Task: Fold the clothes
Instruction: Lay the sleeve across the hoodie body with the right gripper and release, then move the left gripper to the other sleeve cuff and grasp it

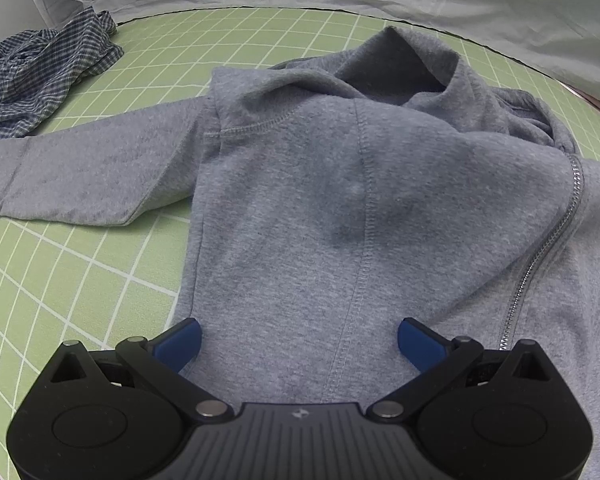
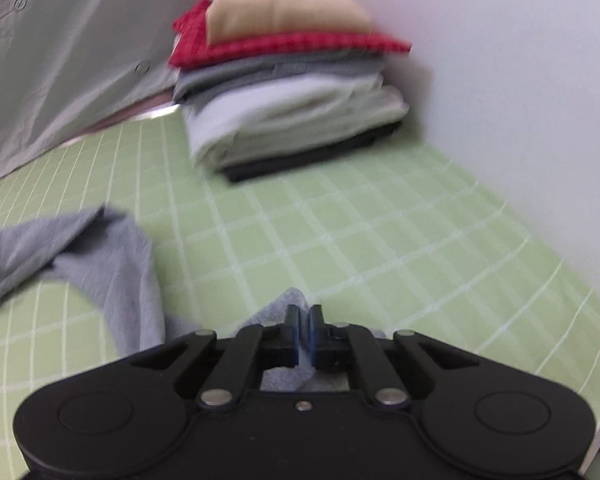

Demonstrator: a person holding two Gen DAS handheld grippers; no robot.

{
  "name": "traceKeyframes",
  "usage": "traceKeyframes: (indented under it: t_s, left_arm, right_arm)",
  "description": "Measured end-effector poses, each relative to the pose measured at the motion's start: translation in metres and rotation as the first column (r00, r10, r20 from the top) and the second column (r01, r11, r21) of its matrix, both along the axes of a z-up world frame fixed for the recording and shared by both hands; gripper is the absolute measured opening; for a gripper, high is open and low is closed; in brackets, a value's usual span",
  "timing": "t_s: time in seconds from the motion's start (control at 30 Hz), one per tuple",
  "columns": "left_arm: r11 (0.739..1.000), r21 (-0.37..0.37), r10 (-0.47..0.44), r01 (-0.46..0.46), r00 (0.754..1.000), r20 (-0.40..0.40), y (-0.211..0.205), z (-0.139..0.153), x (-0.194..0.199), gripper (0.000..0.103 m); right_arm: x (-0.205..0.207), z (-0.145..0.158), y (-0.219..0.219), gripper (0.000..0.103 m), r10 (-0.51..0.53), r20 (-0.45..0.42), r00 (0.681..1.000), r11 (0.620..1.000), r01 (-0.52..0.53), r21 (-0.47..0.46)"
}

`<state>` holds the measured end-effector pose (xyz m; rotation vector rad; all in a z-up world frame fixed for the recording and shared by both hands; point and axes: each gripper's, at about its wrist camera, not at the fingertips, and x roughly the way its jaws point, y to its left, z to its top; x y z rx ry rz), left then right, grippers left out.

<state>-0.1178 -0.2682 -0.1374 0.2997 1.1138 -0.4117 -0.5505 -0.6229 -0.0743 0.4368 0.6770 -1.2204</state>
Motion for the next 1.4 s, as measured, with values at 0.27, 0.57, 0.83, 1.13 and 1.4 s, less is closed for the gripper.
traceKeyframes:
  t_s: [0.27,0.57,0.83,1.13,1.4]
  left_arm:
    - [1.000,-0.004,0.004,-0.004,1.000,0.005,0.001,0.000,0.000,0.103]
    - [1.000,-0.006,0.012,-0.012,1.000,0.007,0.001,0.000,0.000,0.103]
    - [1.000,-0.005,0.015,-0.015,1.000,0.005,0.000,0.001,0.001,0.103]
    - [1.000,-0.005,0.014,-0.014,1.000,0.002,0.001,0.001,0.001,0.103]
    - [0.996,-0.088,0.025,-0.028,0.999,-0.039,0.047,0.024,-0.004,0.103]
  right_arm:
    - [-0.060,0.075,-0.054,0.004,-0.301,0.091,0.949,0.911,0.315,-0.266]
    - [-0.107,0.036,-0.071,0.005,-0.495,0.034,0.868,0.854,0.494,-0.164]
    - [-0.075,-0.013,-0.048,0.039,-0.478,-0.090,0.874,0.878,0.472,-0.080]
    - [0.013,-0.023,0.007,0.067,-0.222,-0.087,0.971,0.975,0.221,-0.020]
    - [0.085,-0.016,0.082,0.097,0.058,0.009,0.998,0.997,-0.059,0.055]
